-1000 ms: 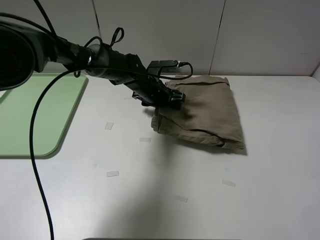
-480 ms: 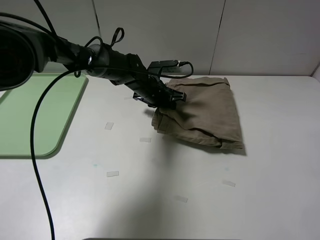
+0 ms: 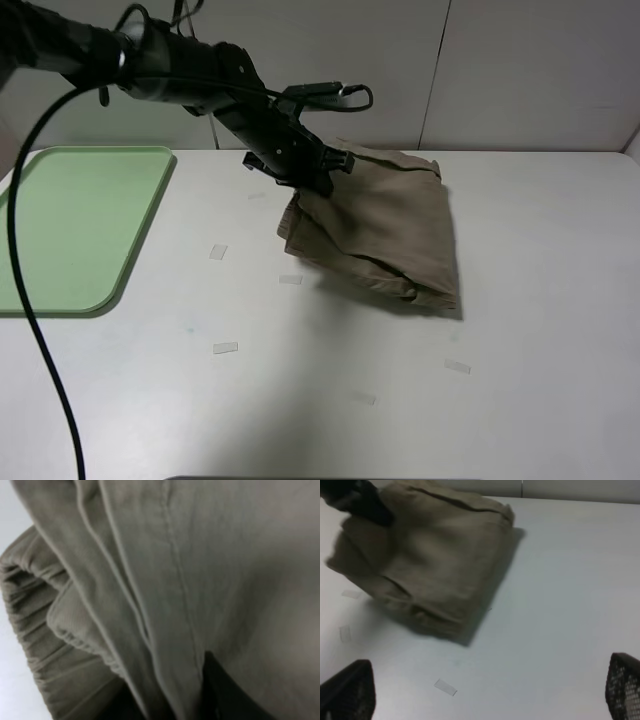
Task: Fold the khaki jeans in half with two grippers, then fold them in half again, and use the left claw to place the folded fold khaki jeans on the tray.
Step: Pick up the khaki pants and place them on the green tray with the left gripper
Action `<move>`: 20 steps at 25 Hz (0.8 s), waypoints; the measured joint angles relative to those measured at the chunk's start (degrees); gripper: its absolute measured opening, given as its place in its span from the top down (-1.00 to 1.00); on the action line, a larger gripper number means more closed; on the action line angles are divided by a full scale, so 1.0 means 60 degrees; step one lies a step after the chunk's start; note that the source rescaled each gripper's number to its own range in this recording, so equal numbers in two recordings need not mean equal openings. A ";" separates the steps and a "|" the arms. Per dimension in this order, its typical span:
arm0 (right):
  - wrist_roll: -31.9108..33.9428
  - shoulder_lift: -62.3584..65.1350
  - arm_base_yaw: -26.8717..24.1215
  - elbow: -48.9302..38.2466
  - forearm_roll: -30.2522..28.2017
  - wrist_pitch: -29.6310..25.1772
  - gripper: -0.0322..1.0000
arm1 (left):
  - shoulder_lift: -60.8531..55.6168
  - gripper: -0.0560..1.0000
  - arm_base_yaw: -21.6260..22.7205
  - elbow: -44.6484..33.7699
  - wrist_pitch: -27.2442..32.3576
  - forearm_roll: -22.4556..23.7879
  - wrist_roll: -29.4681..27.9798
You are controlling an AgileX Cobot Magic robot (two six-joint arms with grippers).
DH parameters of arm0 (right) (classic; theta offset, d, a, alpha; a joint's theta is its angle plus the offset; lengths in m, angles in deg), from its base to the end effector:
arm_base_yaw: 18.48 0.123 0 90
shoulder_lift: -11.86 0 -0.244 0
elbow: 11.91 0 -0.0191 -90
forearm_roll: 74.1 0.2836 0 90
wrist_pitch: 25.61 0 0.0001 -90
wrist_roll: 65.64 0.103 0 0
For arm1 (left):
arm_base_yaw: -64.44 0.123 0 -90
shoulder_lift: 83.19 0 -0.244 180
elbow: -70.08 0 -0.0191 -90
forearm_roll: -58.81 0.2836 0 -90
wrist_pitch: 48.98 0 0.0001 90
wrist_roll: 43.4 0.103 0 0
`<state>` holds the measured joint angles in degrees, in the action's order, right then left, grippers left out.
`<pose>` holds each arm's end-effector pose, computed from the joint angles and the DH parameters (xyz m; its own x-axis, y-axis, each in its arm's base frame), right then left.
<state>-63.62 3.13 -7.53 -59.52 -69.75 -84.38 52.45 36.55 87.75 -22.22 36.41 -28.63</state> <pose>0.0747 0.0213 0.2895 -0.4328 -0.0079 -0.9015 -0.2156 0.9719 0.0950 0.4292 -0.2472 0.0964 -0.7547 0.2938 -0.5866 0.4829 0.8541 -0.1934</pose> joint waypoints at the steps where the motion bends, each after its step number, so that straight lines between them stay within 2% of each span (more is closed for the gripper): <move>1: 0.0000 0.0000 0.0000 0.0000 0.0000 0.0000 -1.00 | -0.0130 0.58 0.0096 0.0000 0.0200 0.0240 0.0000; 13: 0.0000 0.0000 0.0000 0.0000 0.0000 0.0000 -1.00 | -0.1588 0.58 0.1302 0.0000 0.3448 0.2255 0.0000; 20: 0.0000 0.0000 0.0000 0.0000 0.0000 0.0000 -1.00 | -0.2240 0.58 0.2661 0.0000 0.4333 0.2832 0.0000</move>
<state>-63.62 3.13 -7.53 -59.52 -69.75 -84.38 39.02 52.51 87.75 3.77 53.40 -28.63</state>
